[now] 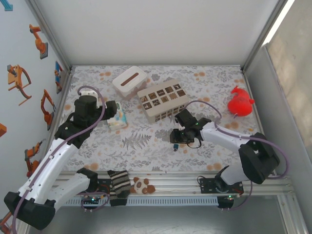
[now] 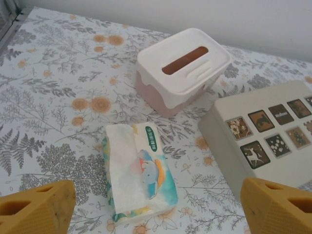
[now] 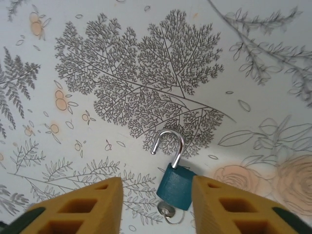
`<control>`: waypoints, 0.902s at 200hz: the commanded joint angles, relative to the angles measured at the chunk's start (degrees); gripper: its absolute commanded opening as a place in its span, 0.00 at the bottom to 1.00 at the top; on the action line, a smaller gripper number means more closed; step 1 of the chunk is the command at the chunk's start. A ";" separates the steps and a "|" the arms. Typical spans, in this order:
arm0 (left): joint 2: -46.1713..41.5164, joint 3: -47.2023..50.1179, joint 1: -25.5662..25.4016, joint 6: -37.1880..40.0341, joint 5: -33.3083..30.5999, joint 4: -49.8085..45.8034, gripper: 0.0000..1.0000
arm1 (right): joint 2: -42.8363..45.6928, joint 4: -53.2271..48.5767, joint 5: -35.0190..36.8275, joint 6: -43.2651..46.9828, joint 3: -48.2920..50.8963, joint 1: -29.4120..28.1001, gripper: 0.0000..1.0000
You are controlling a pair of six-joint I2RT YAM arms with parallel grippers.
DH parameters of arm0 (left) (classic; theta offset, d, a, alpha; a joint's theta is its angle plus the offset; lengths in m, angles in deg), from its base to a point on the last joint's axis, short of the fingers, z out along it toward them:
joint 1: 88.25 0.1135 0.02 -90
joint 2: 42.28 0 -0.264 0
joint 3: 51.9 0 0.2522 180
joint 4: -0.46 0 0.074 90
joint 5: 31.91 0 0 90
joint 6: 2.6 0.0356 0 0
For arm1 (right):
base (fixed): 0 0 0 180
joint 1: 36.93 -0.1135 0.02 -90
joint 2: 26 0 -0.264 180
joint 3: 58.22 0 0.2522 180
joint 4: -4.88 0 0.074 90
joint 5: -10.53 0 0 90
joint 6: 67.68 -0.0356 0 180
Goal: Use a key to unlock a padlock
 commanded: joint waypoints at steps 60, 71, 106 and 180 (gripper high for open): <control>-5.17 12.42 4.44 0.78 -19.31 7.87 0.96 | 19.60 -5.33 23.43 18.57 -4.76 11.31 0.62; -6.69 14.26 6.27 1.64 -19.50 10.71 0.96 | 21.24 -4.44 24.44 20.52 -4.52 14.55 0.66; -8.46 18.76 12.76 3.43 -20.08 19.70 0.96 | 26.31 5.41 26.80 27.49 1.50 21.80 0.71; 4.41 26.40 15.68 11.40 -15.59 39.73 0.96 | 25.28 40.20 28.49 29.04 23.73 34.78 1.00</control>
